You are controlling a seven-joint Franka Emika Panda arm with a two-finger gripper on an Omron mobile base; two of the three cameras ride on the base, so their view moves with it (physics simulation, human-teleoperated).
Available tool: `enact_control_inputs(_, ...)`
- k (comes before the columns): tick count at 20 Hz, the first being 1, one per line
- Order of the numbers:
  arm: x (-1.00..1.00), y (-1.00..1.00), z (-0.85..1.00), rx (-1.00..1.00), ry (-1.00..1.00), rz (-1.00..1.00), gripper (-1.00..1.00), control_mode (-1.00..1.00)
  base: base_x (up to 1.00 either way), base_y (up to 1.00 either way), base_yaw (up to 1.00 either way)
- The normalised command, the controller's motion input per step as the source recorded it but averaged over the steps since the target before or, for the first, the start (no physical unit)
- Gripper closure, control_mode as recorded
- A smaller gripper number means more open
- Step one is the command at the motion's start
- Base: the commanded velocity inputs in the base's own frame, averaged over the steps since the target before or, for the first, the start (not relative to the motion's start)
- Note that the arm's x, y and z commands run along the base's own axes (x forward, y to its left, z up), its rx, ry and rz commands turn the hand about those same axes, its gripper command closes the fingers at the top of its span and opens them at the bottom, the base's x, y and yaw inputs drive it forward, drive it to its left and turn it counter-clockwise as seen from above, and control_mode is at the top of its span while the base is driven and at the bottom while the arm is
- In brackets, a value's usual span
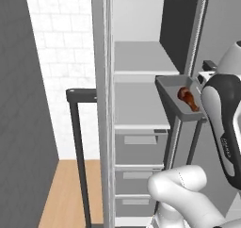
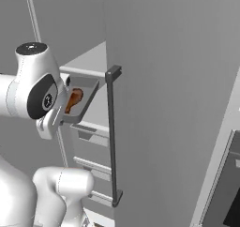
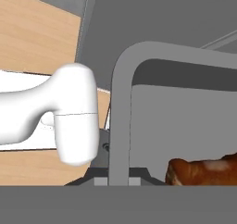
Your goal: Take the meat container that has the chicken drumstick and place it on the second highest rack of the freezer. Then take the vegetable container that has the sweet potato and lemon and place it on the highest rack of the freezer.
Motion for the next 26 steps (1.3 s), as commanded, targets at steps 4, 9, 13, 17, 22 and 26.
enact_control_inputs(4, 0.00, 0.00, 0.00, 0.00, 0.00, 0.00, 1.00, 1.00, 0.16, 0.66, 0.00)
enact_control_inputs(9, 0.00, 0.00, 0.00, 0.00, 0.00, 0.00, 1.00, 1.00, 0.03, 0.61, -0.03)
enact_control_inputs(13, 0.00, 0.00, 0.00, 0.00, 0.00, 0.00, 1.00, 1.00, 0.19, 0.59, -0.08)
enact_control_inputs(17, 0.00, 0.00, 0.00, 0.00, 0.00, 0.00, 1.00, 1.00, 0.17, 0.63, -0.11)
enact_control_inputs(22, 0.00, 0.00, 0.00, 0.00, 0.00, 0.00, 1.00, 1.00, 0.01, 0.34, -0.02)
enact_control_inputs(26, -0.03, 0.19, -0.24, 0.00, 0.00, 0.00, 1.00, -1.00, -0.01, 0.10, 0.00)
